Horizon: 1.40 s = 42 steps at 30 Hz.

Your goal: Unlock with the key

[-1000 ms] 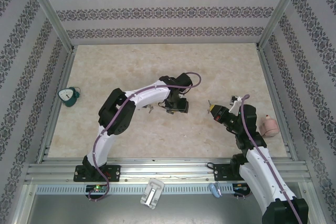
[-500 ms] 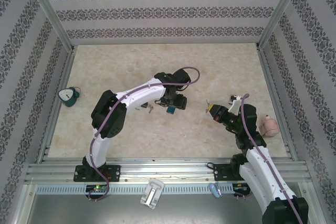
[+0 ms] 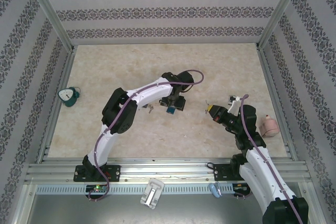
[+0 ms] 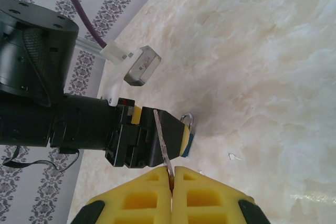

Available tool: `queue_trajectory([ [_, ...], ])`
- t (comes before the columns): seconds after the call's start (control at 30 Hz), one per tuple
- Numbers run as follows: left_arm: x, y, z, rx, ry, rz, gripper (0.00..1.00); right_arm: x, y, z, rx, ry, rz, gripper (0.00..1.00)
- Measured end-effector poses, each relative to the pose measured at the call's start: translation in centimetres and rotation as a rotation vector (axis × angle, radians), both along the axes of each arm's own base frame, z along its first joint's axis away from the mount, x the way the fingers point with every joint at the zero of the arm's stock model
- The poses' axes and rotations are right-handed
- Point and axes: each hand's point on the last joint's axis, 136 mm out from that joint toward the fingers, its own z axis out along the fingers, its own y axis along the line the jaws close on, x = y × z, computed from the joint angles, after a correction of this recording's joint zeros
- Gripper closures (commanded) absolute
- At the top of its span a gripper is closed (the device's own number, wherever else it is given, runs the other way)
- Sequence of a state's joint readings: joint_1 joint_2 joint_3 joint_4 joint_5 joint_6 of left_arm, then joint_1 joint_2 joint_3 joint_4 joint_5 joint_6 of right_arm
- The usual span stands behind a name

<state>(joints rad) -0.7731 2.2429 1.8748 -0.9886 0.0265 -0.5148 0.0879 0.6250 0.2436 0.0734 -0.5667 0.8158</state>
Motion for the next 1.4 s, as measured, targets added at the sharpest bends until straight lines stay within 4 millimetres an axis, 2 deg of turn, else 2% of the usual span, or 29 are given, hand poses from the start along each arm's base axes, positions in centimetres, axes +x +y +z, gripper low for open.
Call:
queue_trajectory([
  [0.23,0.0,0.2,-0.9,0.025,0.014,-0.003,0.45,0.1,0.0,-0.2,-0.001,0.008,0.0,1.0],
  [0.4,-0.2,0.4,-1.2,0.034,0.022,-0.002,0.52,0.2,0.0,-0.1,0.0,0.003,0.0,1.0],
  [0.57,-0.4,0.6,-1.7,0.045,0.033,-0.002,0.53,0.2,0.0,0.0,0.0,-0.003,0.0,1.0],
  [0.67,-0.7,0.9,-2.1,0.055,0.042,-0.002,0.59,0.2,0.0,-0.1,0.0,-0.002,-0.001,1.0],
  [0.77,-0.7,1.0,-2.2,0.057,0.043,-0.002,0.59,0.2,0.0,-0.3,0.0,0.001,-0.001,1.0],
  [0.87,-0.7,1.0,-2.2,0.059,0.043,-0.002,0.52,0.2,0.0,-0.2,0.0,0.0,-0.001,1.0],
  [1.07,-0.7,1.0,-2.5,0.062,0.046,-0.001,0.53,0.1,0.0,-0.3,0.003,-0.002,-0.002,1.0],
  [1.17,-0.7,1.0,-2.5,0.061,0.046,-0.001,0.55,0.0,0.0,-0.5,0.006,0.004,-0.004,1.0],
  [1.33,-0.6,0.9,-2.4,0.059,0.049,-0.002,0.68,0.0,0.0,-0.6,0.01,0.008,-0.006,1.0],
  [1.4,-0.6,0.9,-2.4,0.057,0.051,0.0,0.69,0.0,0.0,-0.6,0.011,0.01,-0.006,1.0],
])
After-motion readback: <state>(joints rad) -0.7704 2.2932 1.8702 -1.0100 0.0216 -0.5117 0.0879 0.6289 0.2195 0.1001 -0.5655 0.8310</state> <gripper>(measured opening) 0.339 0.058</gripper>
